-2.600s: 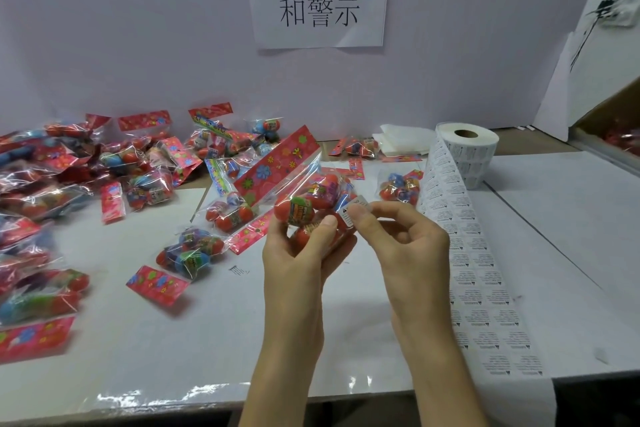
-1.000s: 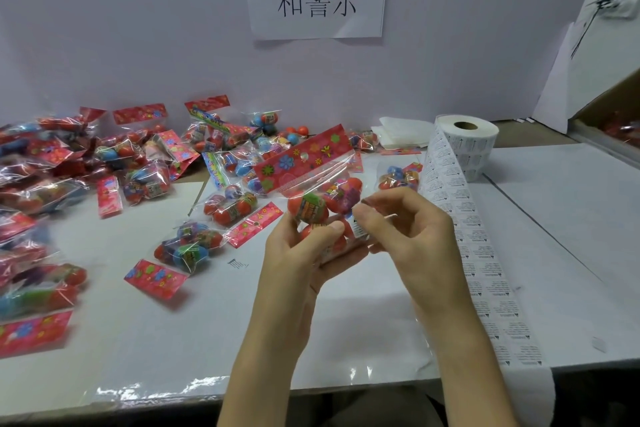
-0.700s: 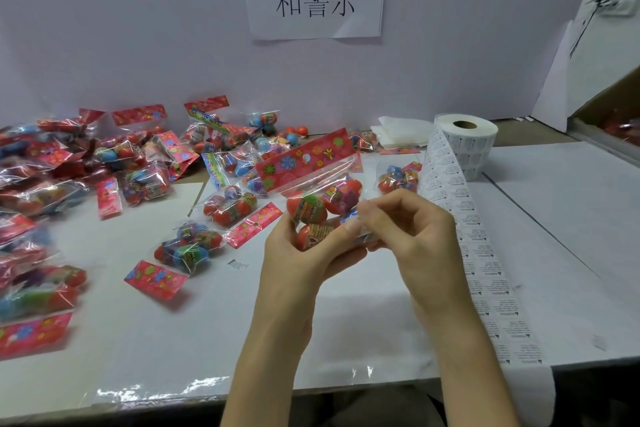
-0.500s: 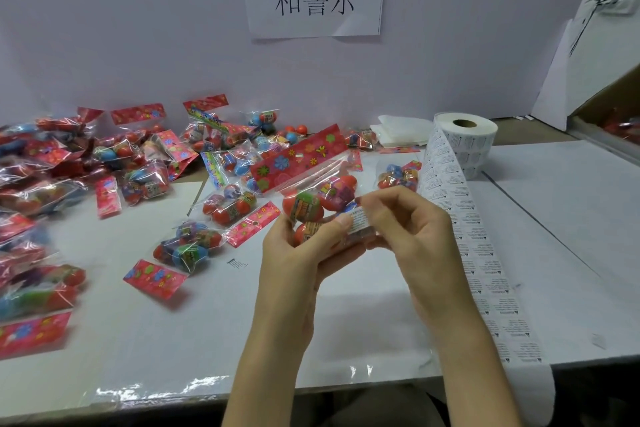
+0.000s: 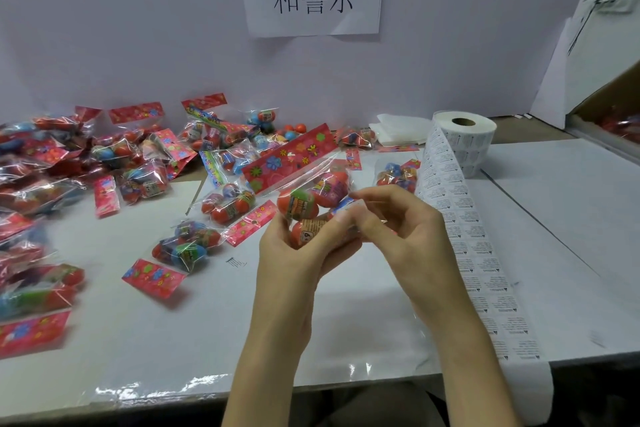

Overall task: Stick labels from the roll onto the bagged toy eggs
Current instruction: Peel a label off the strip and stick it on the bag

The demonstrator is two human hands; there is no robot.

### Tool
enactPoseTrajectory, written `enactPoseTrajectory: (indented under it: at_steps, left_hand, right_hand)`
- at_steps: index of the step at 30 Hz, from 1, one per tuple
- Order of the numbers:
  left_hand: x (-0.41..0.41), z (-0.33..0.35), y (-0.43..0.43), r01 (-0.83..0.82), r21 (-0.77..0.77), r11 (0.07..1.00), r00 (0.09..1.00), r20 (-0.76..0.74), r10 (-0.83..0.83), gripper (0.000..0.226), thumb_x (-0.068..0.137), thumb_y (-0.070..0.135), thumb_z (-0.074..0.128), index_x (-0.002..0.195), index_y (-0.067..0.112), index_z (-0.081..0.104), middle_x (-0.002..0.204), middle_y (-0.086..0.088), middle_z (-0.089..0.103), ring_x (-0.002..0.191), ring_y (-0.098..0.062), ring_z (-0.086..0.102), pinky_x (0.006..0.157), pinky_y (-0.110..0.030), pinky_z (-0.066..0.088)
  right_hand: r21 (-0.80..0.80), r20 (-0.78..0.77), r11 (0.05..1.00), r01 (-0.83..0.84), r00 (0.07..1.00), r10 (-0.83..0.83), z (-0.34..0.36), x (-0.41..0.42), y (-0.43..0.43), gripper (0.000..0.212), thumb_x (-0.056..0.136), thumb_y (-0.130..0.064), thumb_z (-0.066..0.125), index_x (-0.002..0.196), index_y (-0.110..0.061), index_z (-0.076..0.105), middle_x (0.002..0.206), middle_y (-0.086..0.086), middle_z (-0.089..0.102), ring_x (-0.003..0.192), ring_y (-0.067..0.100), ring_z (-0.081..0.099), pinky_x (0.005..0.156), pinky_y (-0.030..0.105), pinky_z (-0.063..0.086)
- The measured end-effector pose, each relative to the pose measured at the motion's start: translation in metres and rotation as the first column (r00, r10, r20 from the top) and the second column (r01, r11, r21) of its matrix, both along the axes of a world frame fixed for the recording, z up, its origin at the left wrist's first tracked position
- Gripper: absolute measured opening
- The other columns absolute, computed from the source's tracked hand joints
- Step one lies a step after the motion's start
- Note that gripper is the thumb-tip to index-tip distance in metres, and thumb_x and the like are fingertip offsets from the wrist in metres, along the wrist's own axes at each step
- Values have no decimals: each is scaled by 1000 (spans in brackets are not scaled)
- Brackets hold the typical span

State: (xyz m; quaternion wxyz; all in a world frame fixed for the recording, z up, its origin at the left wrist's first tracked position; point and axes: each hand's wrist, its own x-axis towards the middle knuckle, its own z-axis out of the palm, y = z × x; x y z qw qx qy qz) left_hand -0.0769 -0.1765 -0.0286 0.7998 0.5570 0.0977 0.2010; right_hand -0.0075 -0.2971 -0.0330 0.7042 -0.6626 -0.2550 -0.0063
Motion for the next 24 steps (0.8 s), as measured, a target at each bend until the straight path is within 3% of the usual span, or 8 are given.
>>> enactPoseTrajectory:
  at_steps: [3,7,12,16,19,24]
  left_hand:
    - [0,-1,2,7,27,1000,1000,-23,-7,69,66,24,96,127,13,64,108,-13,77,99,-32,77,85,-38,64]
    - [1,-4,6,18,-3,1000,1000,-17,-18,73,54,24,88,122,16,64,102,-10,79,94,-32,78,76,-32,64]
    - [0,-5,5,46,49,998,999,-14,-45,71,58,23,87,125,14,64,105,-12,78,96,-32,77,83,-38,64]
    - [-1,-2,2,52,50,997,999,-3,-52,55,74,33,80,123,15,65,105,-10,79,94,-30,78,81,-37,64]
    - [1,-3,0,-45,48,998,997,-53,48,45,76,37,77,116,20,68,98,-6,79,89,-25,79,72,-32,65]
    - [1,-3,0,-121,41,992,990,-66,124,41,75,32,79,113,20,69,100,-8,77,91,-26,78,66,-29,62]
  right_hand:
    - [20,-7,1000,-7,1000,7,0,0,-1,24,85,-34,72,102,-17,75,92,0,76,95,20,74,84,40,60]
    - [61,-68,995,-75,995,80,-1,3,-6,14,97,-13,63,104,-12,75,95,5,78,94,22,75,77,28,60]
    - [-8,-18,1000,-5,1000,5,1,1,-4,25,79,-42,73,95,-23,76,91,-1,78,92,19,74,84,38,61]
    - [-3,5,1000,-16,1000,16,1,1,-6,12,83,-32,77,89,-22,75,86,-1,77,88,19,74,87,41,58]
    - [-13,12,998,-55,998,55,-1,1,-6,4,88,-22,77,87,-18,75,86,1,76,88,21,73,85,38,59]
    - [-21,14,998,-56,998,56,-1,1,-3,13,88,-28,72,86,-15,75,82,3,75,83,22,73,76,30,58]
